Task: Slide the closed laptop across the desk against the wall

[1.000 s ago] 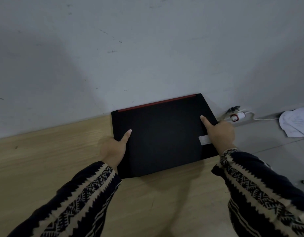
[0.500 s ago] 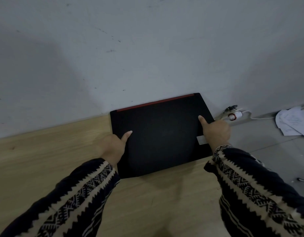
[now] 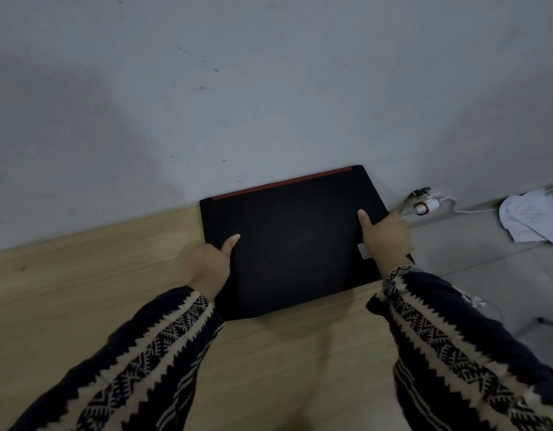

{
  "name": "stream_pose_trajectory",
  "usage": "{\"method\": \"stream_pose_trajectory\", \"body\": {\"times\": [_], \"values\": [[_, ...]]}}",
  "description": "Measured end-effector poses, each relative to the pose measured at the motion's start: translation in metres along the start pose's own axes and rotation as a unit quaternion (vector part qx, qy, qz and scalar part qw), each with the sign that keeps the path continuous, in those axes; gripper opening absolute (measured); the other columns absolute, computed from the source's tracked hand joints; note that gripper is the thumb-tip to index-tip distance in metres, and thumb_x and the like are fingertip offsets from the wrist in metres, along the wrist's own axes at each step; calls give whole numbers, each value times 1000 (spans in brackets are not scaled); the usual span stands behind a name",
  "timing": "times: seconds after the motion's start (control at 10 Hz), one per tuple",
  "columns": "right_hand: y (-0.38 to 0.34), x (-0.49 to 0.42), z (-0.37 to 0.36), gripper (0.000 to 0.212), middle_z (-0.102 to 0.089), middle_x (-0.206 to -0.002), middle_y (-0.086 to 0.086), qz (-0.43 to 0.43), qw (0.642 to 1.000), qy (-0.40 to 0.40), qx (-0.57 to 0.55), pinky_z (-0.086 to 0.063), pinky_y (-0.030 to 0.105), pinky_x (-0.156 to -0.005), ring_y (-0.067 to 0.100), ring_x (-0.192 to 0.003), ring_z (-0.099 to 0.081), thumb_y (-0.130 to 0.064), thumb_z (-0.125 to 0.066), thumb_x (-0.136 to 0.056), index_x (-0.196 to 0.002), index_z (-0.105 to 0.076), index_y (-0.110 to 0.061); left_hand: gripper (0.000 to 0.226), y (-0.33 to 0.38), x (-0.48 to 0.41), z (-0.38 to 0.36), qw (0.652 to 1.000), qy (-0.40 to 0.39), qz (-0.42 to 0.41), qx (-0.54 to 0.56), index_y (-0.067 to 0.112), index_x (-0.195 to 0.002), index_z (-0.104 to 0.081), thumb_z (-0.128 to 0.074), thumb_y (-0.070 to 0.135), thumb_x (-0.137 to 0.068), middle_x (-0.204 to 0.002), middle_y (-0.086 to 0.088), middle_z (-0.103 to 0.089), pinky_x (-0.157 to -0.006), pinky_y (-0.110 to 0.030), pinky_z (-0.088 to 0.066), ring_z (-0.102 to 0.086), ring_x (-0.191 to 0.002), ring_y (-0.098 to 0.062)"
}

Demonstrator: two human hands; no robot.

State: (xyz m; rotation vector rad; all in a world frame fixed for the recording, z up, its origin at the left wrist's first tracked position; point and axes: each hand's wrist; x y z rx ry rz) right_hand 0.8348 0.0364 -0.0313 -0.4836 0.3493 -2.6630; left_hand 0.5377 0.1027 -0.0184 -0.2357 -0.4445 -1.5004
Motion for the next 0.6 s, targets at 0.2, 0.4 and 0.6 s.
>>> {"method": "stream_pose_trajectory", "body": {"times": [0.2, 0.4, 0.6], "values": [[-1, -1, -5, 79, -53, -135, 23, -14, 1000, 5, 15, -44, 53, -96, 40, -121, -55, -68, -49, -92, -138, -45, -4, 71, 0, -3, -13, 996, 37, 64, 58, 0, -119, -66, -36, 62, -100, -95, -16, -71, -76, -39, -58, -69, -82, -30], [-1, -1, -7, 83, -40, -149, 25, -10, 999, -28, 25, -36, 56, -106, 42, -134, -43, -64, -42, -97, -154, -24, -6, 78, -1, -3, -13, 981, 30, 70, 177, -6, -110, -65, -38, 67, -98, -95, -21, -73, -79, -46, -60, -71, -84, -34], [5, 24, -18, 83, -6, -165, 26, 48, 999, 6, 2, -2, 55, -121, 39, -153, -1, -59, -41, -99, -161, -9, -13, 86, -2, 1, -10, 992, 83, 34, 92, -9, -140, -42, -42, 66, -98, -125, -26, -62, -86, -46, -55, -64, -107, -38]]}}
Point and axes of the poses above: each hand's wrist, its own x-axis away from the middle knuckle, its own z-axis out of the back of the hand, y = z × x
